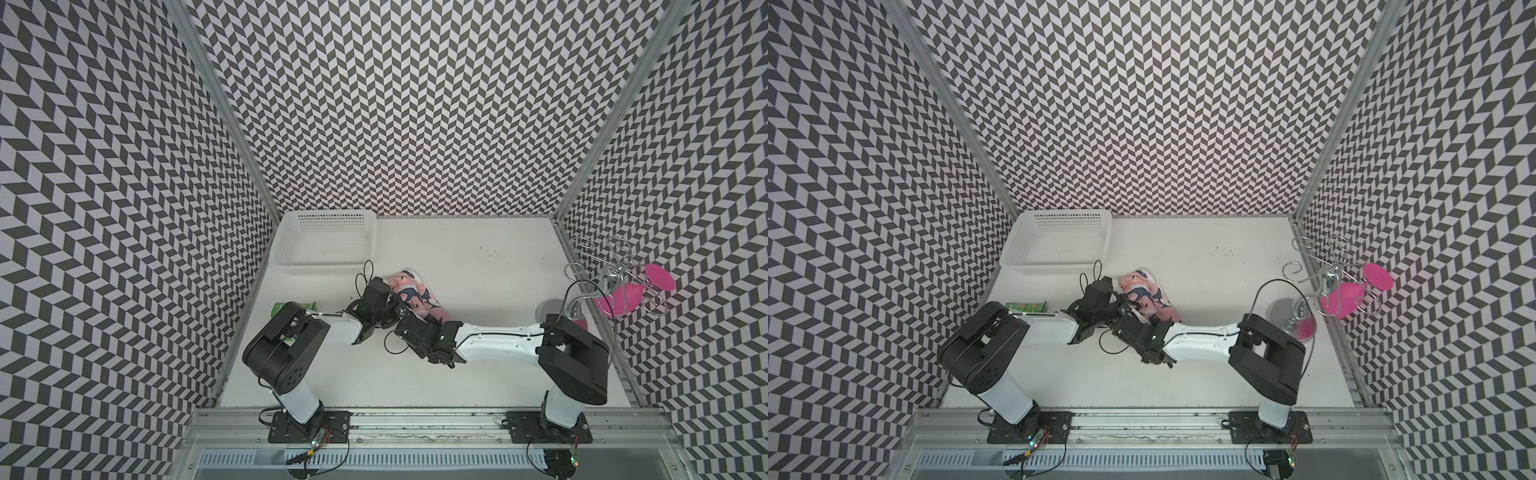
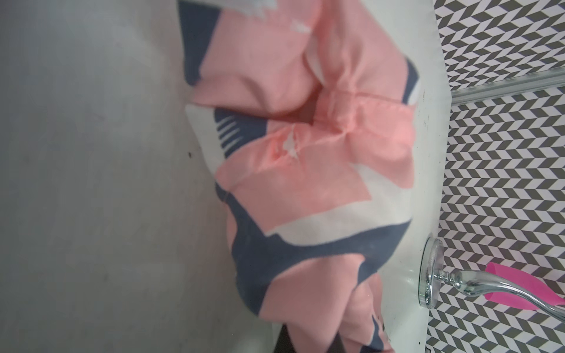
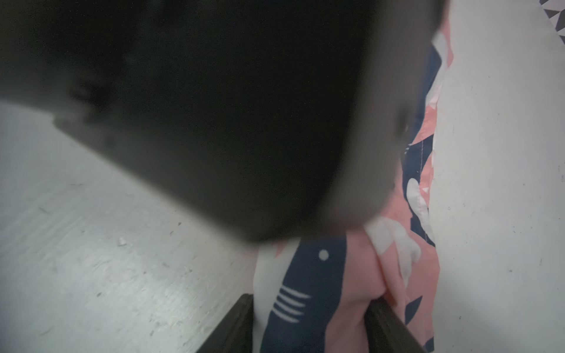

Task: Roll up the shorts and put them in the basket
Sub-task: Roll the shorts at the center of the board, then pick up the shorts from the center of the board.

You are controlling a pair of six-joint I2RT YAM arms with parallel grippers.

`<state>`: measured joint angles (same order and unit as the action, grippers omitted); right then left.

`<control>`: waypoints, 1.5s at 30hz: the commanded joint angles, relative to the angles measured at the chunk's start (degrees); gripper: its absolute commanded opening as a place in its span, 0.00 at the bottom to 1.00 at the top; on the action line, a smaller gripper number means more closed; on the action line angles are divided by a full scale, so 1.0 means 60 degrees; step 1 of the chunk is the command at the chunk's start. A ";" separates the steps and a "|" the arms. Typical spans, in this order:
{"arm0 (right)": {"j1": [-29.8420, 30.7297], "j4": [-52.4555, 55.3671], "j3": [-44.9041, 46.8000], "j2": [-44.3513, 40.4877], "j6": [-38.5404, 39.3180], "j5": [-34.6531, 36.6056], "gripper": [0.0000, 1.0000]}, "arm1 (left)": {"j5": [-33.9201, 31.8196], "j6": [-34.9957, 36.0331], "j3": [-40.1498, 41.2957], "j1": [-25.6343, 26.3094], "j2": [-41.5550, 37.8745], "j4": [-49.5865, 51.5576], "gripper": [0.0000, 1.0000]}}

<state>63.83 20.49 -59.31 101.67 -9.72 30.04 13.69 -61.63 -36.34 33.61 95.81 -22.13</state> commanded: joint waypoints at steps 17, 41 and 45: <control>-0.4502 -0.4545 0.2898 -0.1517 -0.2696 -1.0942 0.00 | 0.0293 0.1261 0.0555 -0.0636 -0.2367 0.0759 0.69; -0.6304 -0.8993 0.4625 0.0261 -0.5948 -1.3543 0.00 | 0.0655 -0.0084 0.1119 0.0115 0.1449 -0.5603 0.73; -0.6371 -0.9204 0.4684 0.0456 -0.6005 -1.3639 0.00 | 0.0803 -0.0444 0.0813 0.0344 0.2391 -0.5880 0.72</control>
<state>25.89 -33.65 -32.27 102.52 -44.80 -51.57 17.02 -62.02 -30.30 34.54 106.83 -54.22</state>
